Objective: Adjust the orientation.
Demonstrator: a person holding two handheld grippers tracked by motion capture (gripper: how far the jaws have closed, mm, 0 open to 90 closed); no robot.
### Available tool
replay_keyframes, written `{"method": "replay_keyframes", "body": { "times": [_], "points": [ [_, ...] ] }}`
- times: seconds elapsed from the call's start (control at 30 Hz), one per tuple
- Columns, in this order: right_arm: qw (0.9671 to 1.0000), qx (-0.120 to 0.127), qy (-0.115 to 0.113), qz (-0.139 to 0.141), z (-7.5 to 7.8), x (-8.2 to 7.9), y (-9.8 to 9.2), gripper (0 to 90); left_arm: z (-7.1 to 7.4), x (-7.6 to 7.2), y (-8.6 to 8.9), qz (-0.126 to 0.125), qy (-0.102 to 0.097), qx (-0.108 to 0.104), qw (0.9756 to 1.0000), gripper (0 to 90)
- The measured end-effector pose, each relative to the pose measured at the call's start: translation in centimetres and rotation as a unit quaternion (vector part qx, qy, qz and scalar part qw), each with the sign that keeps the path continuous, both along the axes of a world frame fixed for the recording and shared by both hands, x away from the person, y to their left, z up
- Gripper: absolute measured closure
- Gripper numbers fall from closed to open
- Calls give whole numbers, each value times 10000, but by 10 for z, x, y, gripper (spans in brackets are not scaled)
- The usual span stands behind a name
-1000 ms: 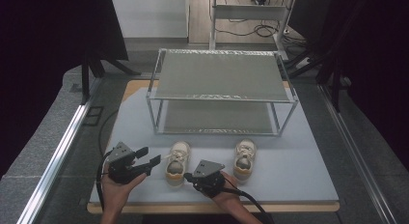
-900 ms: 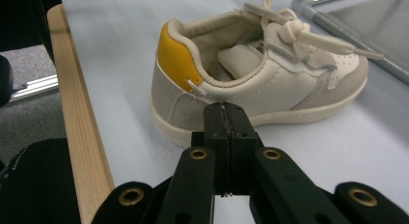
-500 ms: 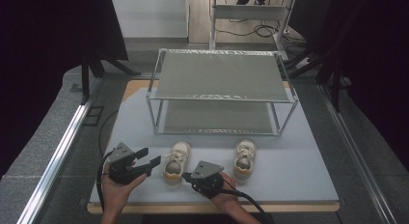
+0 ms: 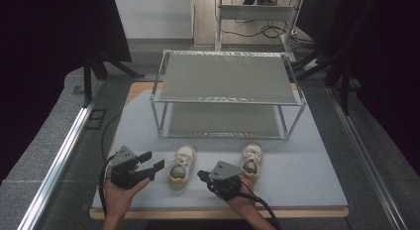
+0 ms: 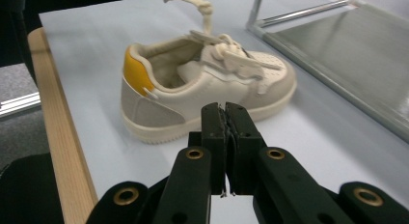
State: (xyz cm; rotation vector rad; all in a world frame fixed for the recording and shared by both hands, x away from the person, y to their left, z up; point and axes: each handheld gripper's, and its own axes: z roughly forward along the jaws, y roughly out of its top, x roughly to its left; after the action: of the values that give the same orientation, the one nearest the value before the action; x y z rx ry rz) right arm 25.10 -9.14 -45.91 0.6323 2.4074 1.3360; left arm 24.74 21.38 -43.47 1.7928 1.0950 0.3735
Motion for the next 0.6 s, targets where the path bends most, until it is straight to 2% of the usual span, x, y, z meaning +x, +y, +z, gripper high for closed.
{"method": "replay_keyframes", "body": {
  "times": [0.27,0.43,0.6],
  "points": [
    [9996,-17,-62,-275,3,-4,-16,868,1,7,0,-63,-13,-17,10000,386],
    [9992,-55,-86,-383,2,-5,-21,868,4,9,0,-104,-60,-45,9999,386],
    [9986,-145,-152,-485,3,-6,-24,868,2,10,-2,-131,-26,2,9999,386]
  ]
}}
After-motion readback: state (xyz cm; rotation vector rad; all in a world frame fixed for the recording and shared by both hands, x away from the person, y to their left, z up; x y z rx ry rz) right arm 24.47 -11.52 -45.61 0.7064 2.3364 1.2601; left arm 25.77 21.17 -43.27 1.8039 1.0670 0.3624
